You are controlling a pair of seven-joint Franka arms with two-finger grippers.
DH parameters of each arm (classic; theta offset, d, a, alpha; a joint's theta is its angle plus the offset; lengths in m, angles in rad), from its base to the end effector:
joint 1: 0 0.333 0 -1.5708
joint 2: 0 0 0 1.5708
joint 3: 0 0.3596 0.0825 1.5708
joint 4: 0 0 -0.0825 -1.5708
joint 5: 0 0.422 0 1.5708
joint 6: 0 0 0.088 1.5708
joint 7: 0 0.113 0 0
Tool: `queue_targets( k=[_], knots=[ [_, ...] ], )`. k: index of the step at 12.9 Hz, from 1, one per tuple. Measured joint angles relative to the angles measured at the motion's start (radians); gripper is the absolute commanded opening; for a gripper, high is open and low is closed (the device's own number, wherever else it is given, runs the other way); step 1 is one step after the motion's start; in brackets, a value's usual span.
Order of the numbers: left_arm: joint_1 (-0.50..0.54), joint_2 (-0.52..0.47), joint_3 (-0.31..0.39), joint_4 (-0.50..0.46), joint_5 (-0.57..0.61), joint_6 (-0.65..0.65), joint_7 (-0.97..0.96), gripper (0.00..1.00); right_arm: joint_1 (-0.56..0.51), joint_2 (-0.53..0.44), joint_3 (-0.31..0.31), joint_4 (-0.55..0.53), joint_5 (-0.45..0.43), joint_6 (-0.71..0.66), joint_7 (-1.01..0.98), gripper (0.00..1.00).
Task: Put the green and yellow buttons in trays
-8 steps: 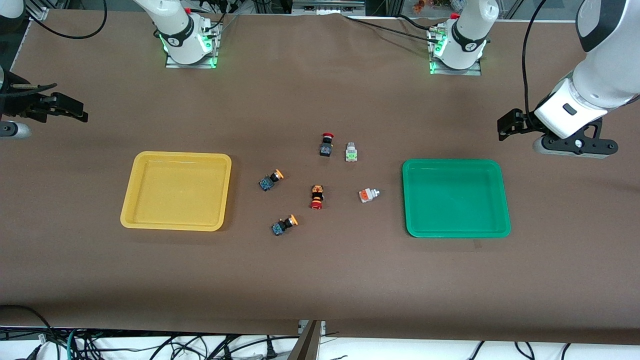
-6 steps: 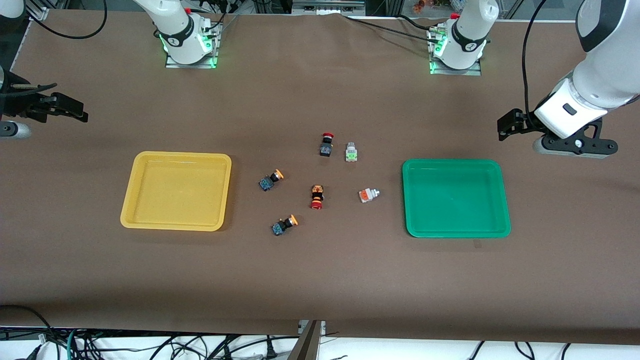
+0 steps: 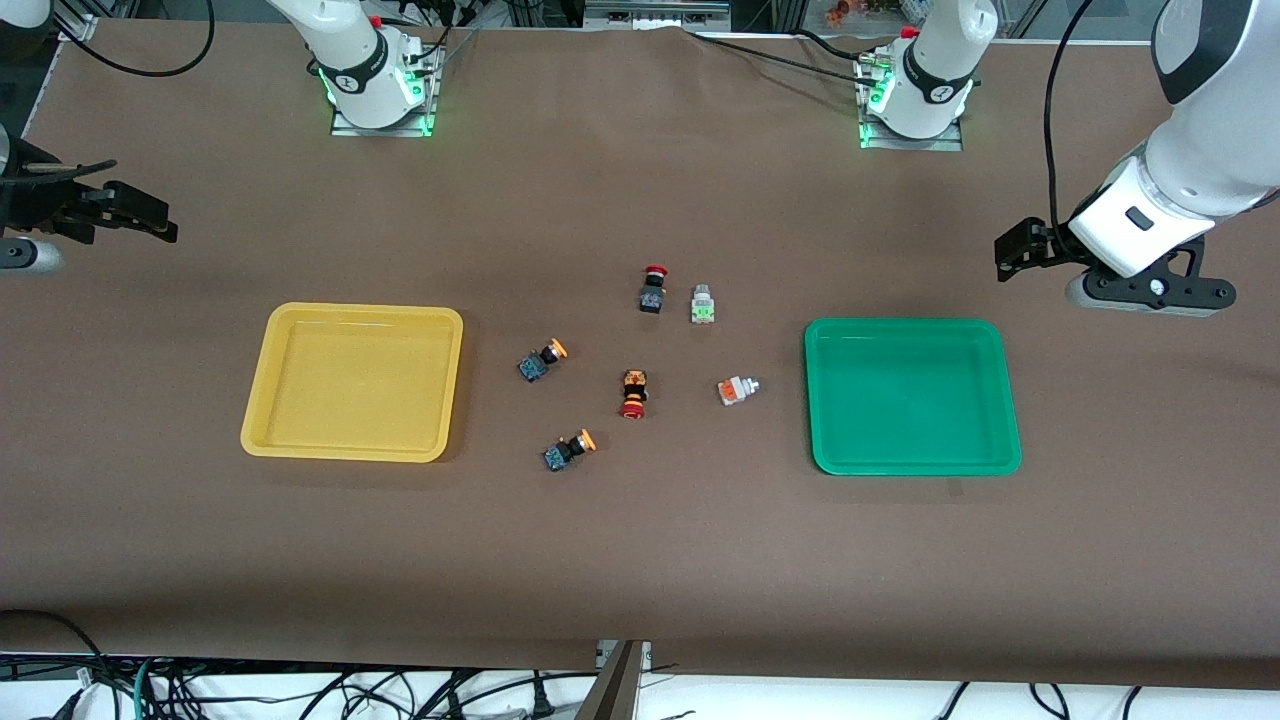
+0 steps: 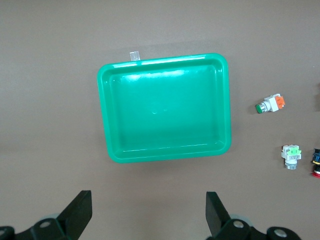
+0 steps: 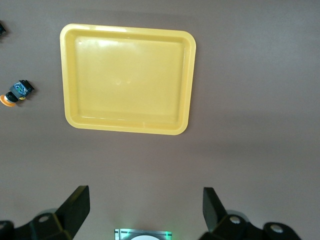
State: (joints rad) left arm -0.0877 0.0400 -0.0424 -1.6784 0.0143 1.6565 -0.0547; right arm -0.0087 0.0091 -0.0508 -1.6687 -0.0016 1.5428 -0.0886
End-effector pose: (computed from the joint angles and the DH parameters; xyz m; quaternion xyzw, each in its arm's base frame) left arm 0.6023 -0.0768 0.5904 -0.9988 0.0385 0.0302 0.0091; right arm 0.5851 -0.0349 0.6050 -0.9976 -0.0145 0.0673 0.0040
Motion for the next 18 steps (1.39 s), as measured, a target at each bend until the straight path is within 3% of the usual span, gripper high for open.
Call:
queue_targets(
  k=[2,4,12,15,18],
  knots=[
    [0.0,0.0,0.0,0.0,0.0,0.0,0.0,1.0,0.004,0.009,0.004,-0.004,0.008,0.003,0.025,1.0],
    [0.0,0.0,0.0,0.001,0.0,0.0,0.0,1.0,0.054,0.05,0.009,-0.012,0.036,0.059,0.175,1.0],
    [-0.001,0.002,-0.002,0.002,0.0,0.0,0.0,1.0,0.476,0.48,0.025,-0.019,0.052,0.495,1.111,1.0],
    [-0.001,0.002,-0.002,0.003,0.0,0.0,0.0,1.0,0.549,0.606,0.024,-0.016,0.115,0.577,1.242,1.0],
    [-0.001,0.003,-0.003,0.003,0.0,0.0,0.0,1.0,0.573,0.668,0.024,-0.013,0.124,0.678,1.392,1.0]
  ],
)
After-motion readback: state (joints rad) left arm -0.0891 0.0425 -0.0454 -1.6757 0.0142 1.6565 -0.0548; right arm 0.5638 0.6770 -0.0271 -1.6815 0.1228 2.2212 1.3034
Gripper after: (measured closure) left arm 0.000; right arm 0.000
